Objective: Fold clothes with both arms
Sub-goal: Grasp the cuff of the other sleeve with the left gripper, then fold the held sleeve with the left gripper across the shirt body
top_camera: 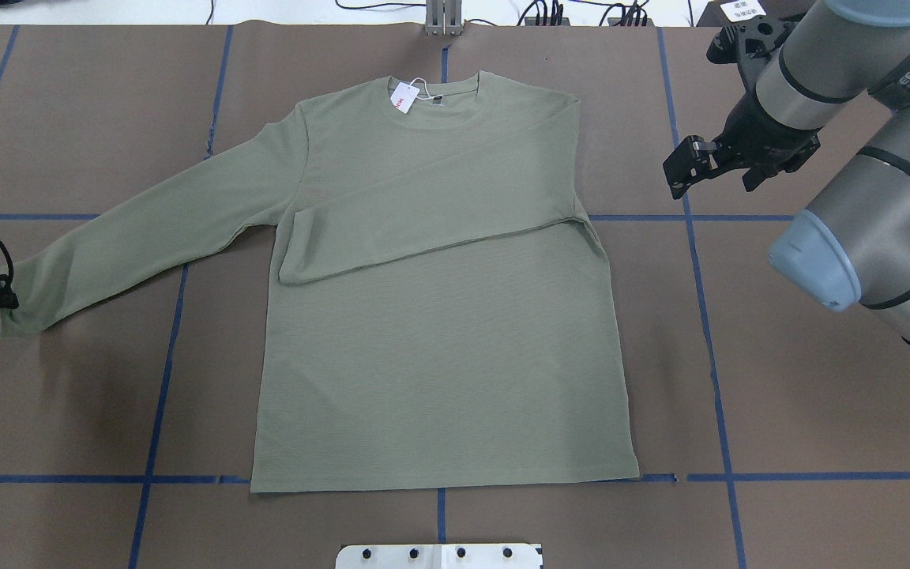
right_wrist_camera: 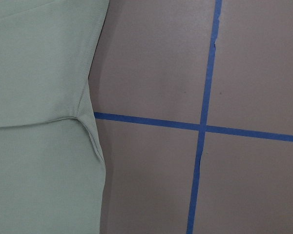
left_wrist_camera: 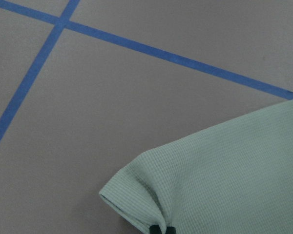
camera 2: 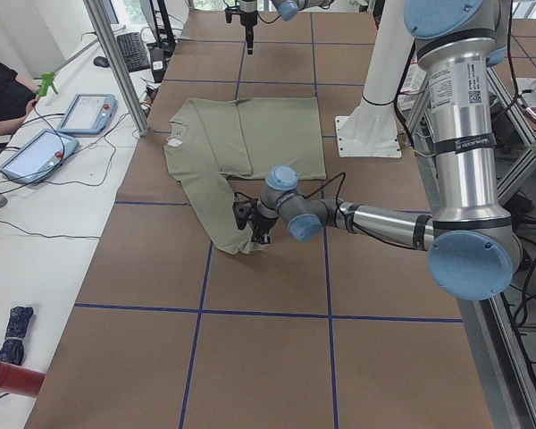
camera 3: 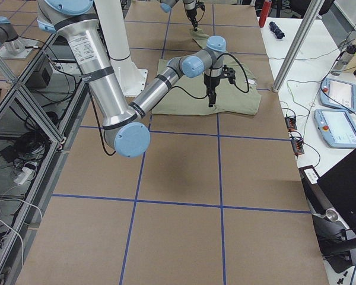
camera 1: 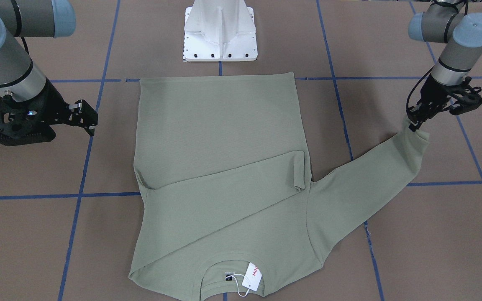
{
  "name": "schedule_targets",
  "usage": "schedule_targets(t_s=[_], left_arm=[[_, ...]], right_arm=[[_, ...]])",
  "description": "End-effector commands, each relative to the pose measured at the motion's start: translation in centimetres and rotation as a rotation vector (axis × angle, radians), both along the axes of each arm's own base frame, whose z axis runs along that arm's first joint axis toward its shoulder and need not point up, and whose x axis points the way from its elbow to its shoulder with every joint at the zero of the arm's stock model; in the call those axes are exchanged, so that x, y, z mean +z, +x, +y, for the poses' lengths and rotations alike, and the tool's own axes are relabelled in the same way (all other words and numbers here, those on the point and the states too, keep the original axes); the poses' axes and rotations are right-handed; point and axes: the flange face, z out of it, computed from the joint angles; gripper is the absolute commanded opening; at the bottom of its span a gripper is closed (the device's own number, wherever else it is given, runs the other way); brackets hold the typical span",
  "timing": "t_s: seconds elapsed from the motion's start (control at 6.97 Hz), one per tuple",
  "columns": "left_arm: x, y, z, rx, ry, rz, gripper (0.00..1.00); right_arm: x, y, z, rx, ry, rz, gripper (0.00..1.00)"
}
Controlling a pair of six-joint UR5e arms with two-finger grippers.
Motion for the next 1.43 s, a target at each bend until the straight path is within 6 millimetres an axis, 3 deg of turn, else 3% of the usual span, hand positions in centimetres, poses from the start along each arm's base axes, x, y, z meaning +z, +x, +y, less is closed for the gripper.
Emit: schedule_targets(t_s=[0.0, 0.14, 0.29, 0.57, 0.72, 0.86, 1.0, 1.15, 1.29], left_arm=[[-12.2, 5.9, -6.5, 0.012, 0.001, 0.01, 0.0], [-17.0, 8.1, -9.4, 0.006, 0.008, 0.016, 0.0], [-20.4, 9.8, -11.9, -0.002, 0.026, 0.033, 0.0], [-28.1, 12.0, -15.3, -0.019, 0.084, 0.101, 0.0], [-33.6, 13.6, -16.8, -0.061, 0.076, 0.172, 0.0], [-40.8, 15.6, -18.8, -0.103, 0.06, 0.243, 0.0], [-47.4, 20.2, -18.2, -0.092, -0.004, 0.312, 0.0], [-50.1, 23.9, -15.3, -0.053, -0.023, 0.345, 0.0], [-50.1, 27.2, -12.5, -0.023, -0.041, 0.351, 0.0]], right_arm=[[3.7, 3.2, 0.5, 0.008, -0.017, 0.035, 1.0], [5.5, 4.9, 0.7, 0.006, -0.018, 0.047, 1.0], [7.1, 6.1, 1.1, 0.006, -0.053, 0.032, 1.0], [8.5, 8.1, 1.3, 0.018, -0.079, -0.003, 1.0], [8.7, 8.6, 1.2, 0.023, -0.087, -0.012, 1.0], [8.9, 8.6, 1.2, 0.026, -0.092, -0.01, 1.0], [9.0, 8.6, 1.2, 0.027, -0.094, -0.01, 1.0], [8.9, 8.6, 1.1, 0.027, -0.093, -0.01, 1.0], [8.7, 8.5, 1.1, 0.028, -0.09, -0.012, 1.0]])
